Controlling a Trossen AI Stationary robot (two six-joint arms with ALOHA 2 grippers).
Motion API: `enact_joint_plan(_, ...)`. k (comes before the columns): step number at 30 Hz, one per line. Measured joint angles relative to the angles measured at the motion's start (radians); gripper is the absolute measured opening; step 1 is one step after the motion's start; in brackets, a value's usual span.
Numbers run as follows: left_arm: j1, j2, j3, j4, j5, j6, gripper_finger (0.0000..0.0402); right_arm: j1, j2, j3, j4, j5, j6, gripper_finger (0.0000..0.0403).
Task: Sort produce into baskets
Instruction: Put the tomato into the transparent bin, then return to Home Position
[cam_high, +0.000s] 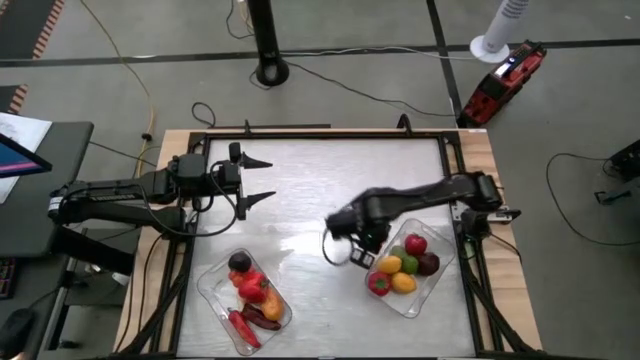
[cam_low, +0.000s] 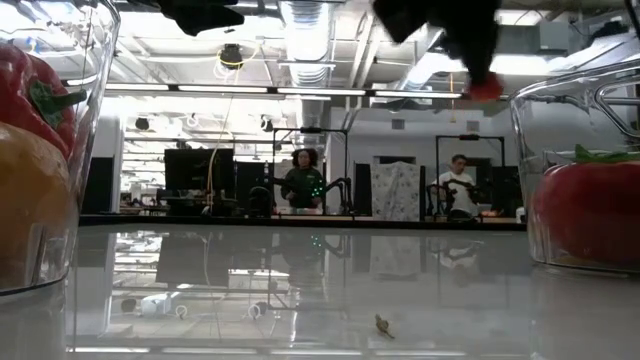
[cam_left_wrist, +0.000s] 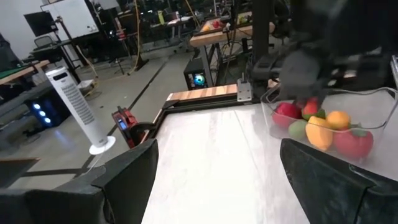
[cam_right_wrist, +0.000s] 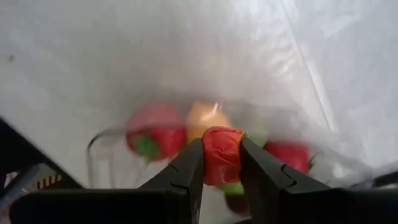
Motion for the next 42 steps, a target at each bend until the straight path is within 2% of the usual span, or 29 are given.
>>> enact_joint_plan(8, 0.0, 0.0, 0.0, 0.0, 0.0, -0.02, 0.0325, 0.165, -0.095, -0.123, 0.001, -0.002, 0.21, 0.0139)
enact_joint_plan(13, 0.0, 0.0, 0.0, 0.002, 0.0, -0.021, 0.0325, 0.218, -0.133, -0.202, 0.002, 0.005, 0.293, 0.0191)
enact_joint_plan(19, 0.0, 0.0, 0.0, 0.055, 0.026, -0.016, 0.0325, 0.241, -0.176, -0.305, 0.023, 0.091, 0.344, 0.0257)
enact_joint_plan(22, 0.0, -0.002, -0.047, 0.161, 0.058, 0.0, 0.0325, 0.239, -0.221, -0.374, 0.082, 0.108, 0.333, 0.0265)
enact_joint_plan(26, 0.005, -0.026, -0.093, 0.278, 0.053, -0.006, 0.0325, 0.223, -0.313, -0.49, 0.246, 0.156, 0.313, 0.0265)
enact_joint_plan(36, 0.011, -0.112, -0.097, 0.198, 0.057, 0.02, 0.0325, 0.172, -0.579, -0.738, 0.488, 0.306, 0.22, 0.0265)
enact_joint_plan(42, 0.013, -0.196, -0.097, 0.073, 0.027, 0.076, 0.0325, 0.092, -0.749, -0.855, 0.63, 0.407, 0.063, 0.0264)
